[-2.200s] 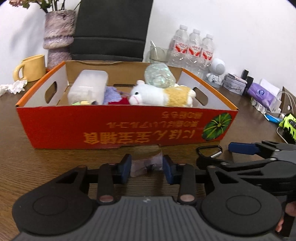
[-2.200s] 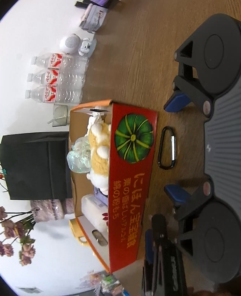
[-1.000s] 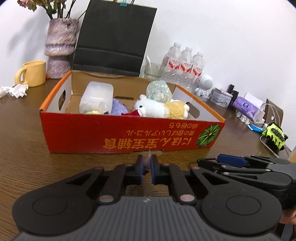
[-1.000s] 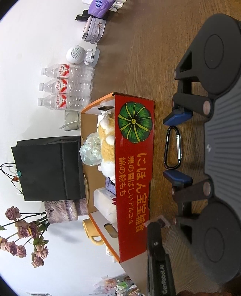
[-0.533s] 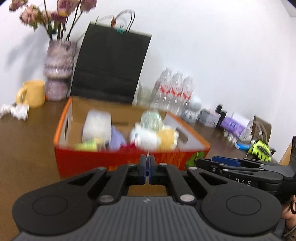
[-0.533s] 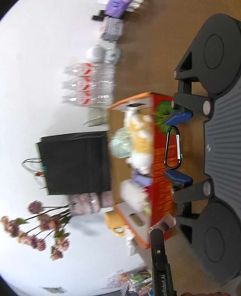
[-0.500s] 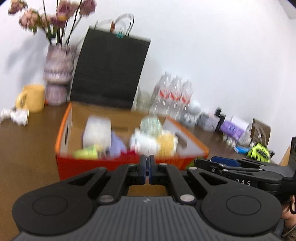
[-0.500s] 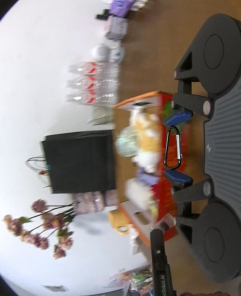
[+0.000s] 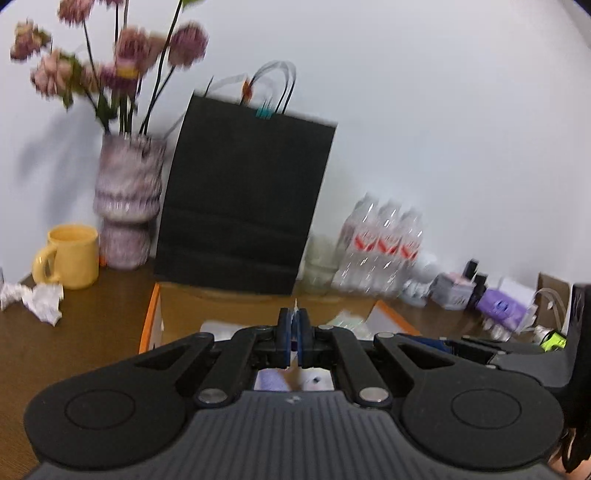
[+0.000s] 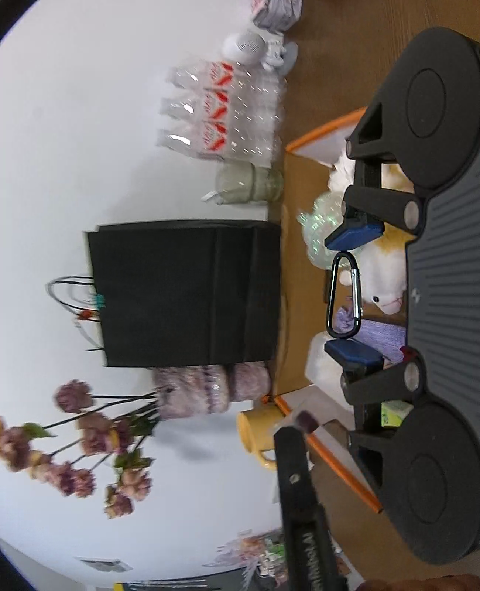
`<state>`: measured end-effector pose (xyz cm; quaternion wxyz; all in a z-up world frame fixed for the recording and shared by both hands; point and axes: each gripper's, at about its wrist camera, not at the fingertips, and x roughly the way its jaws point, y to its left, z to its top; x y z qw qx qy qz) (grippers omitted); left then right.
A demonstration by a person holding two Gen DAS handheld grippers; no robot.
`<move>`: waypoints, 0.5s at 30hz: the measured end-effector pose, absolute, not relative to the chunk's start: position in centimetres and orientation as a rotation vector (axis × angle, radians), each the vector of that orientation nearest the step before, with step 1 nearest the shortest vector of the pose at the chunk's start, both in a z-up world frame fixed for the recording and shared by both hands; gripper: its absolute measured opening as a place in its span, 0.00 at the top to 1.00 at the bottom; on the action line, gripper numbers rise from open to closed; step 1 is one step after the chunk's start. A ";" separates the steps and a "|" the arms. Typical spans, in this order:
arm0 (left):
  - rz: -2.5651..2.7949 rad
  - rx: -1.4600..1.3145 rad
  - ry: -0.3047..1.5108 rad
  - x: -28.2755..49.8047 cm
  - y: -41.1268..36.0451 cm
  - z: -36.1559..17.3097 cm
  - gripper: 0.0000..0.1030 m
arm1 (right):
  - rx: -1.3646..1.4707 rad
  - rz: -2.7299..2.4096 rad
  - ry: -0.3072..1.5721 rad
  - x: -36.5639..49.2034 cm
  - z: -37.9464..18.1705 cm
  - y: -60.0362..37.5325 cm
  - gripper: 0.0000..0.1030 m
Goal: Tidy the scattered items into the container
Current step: 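Lower the wrapper into the box with the left tool while the right tool drops the carabiner in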
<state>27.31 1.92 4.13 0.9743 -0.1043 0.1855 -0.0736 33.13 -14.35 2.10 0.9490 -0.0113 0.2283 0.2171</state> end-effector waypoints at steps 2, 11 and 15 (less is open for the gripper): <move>-0.144 -0.211 0.410 28.2 2.4 3.2 0.97 | -0.037 0.439 0.489 34.0 1.3 -13.7 0.49; -0.116 -0.206 0.514 30.2 2.8 0.9 0.94 | -0.065 0.435 0.573 35.4 -0.8 -13.4 0.49; -0.089 -0.205 0.517 29.9 2.6 1.0 0.31 | -0.074 0.440 0.584 35.1 -0.6 -13.6 0.12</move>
